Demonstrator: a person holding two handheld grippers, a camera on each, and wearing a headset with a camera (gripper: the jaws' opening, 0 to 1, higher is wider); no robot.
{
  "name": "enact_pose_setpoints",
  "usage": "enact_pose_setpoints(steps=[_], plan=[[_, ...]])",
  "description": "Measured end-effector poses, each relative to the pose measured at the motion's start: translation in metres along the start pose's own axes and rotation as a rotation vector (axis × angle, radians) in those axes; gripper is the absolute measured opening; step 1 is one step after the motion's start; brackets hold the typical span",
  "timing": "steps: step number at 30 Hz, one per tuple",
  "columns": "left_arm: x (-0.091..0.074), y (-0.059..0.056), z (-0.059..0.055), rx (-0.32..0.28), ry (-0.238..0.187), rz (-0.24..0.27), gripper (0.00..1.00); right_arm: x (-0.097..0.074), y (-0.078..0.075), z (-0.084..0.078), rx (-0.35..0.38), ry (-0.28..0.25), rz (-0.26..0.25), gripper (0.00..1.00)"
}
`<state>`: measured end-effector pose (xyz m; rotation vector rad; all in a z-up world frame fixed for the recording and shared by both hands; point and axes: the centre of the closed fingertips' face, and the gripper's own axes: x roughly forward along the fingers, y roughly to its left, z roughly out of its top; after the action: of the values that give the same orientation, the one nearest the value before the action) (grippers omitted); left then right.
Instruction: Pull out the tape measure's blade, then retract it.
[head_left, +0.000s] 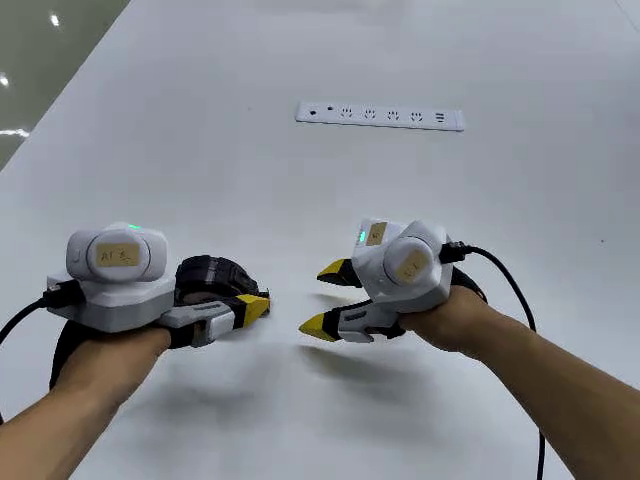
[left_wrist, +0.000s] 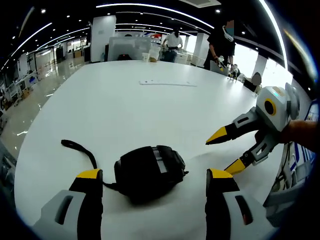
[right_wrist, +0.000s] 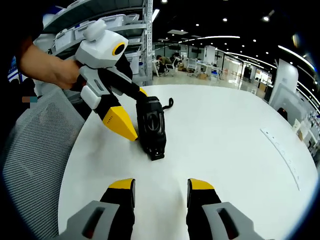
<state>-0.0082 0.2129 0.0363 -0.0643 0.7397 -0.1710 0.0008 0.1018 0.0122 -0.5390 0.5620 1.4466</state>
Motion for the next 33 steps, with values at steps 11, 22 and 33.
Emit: enact_pose_setpoints(steps=[11, 22, 33], plan=[[-0.015, -0.006, -0.002, 0.05, -0.029, -0.065, 0.85, -0.028, 0.001, -0.01, 0.067, -0.019, -0.059, 0.47], [-0.027, -0.014, -0.007, 0.116, -0.045, -0.112, 0.89, -0.058, 0.007, -0.02, 0.126, -0.058, -0.126, 0.56], [-0.044, -0.018, -0.015, 0.174, -0.059, -0.137, 0.97, -0.086, 0.016, -0.034, 0.173, -0.084, -0.206, 0.65]])
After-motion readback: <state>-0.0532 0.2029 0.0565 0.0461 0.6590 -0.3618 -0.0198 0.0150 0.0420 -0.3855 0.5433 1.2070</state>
